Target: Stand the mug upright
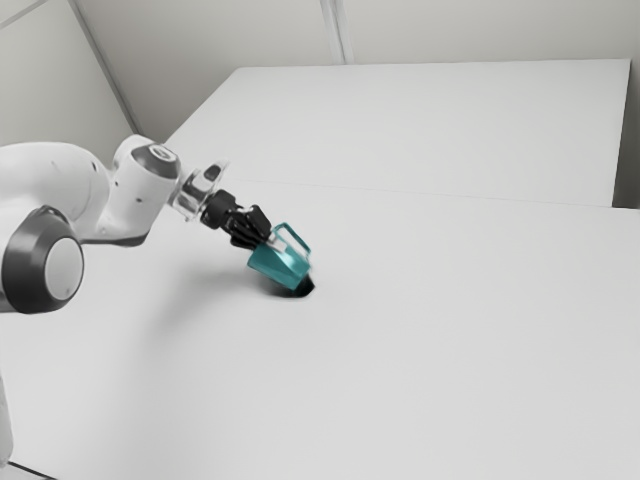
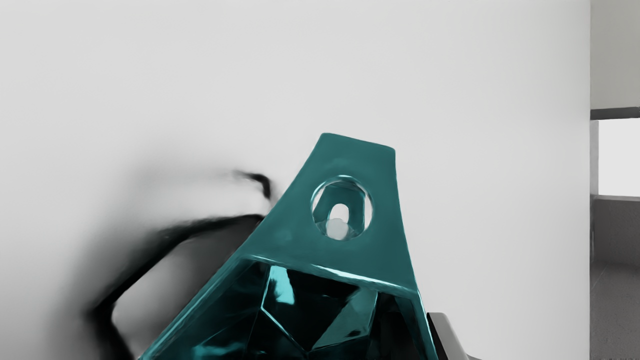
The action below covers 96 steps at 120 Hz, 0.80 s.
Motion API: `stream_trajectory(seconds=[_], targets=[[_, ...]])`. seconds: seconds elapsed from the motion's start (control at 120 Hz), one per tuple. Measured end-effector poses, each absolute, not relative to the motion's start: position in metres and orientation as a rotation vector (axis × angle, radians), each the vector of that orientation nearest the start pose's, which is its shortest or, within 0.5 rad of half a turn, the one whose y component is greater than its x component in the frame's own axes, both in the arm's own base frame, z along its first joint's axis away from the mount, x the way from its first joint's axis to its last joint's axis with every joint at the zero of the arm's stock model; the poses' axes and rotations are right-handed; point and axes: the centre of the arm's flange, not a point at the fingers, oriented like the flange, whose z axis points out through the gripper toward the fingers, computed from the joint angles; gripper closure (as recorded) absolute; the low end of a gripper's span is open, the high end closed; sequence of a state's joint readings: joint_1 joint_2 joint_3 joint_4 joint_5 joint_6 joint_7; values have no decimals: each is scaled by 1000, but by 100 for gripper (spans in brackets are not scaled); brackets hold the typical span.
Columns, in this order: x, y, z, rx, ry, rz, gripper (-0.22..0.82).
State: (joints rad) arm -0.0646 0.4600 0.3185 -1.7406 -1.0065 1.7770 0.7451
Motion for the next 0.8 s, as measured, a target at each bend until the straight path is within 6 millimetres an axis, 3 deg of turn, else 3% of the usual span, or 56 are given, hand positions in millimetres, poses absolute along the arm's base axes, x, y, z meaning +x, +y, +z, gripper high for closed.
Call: stream_trajectory(seconds=[0.425, 0.592, 0.8], targets=[[624, 55, 376, 2440, -201, 21, 79], [621, 54, 376, 2571, -212, -72, 79], [637, 39, 389, 2728, -234, -107, 79]])
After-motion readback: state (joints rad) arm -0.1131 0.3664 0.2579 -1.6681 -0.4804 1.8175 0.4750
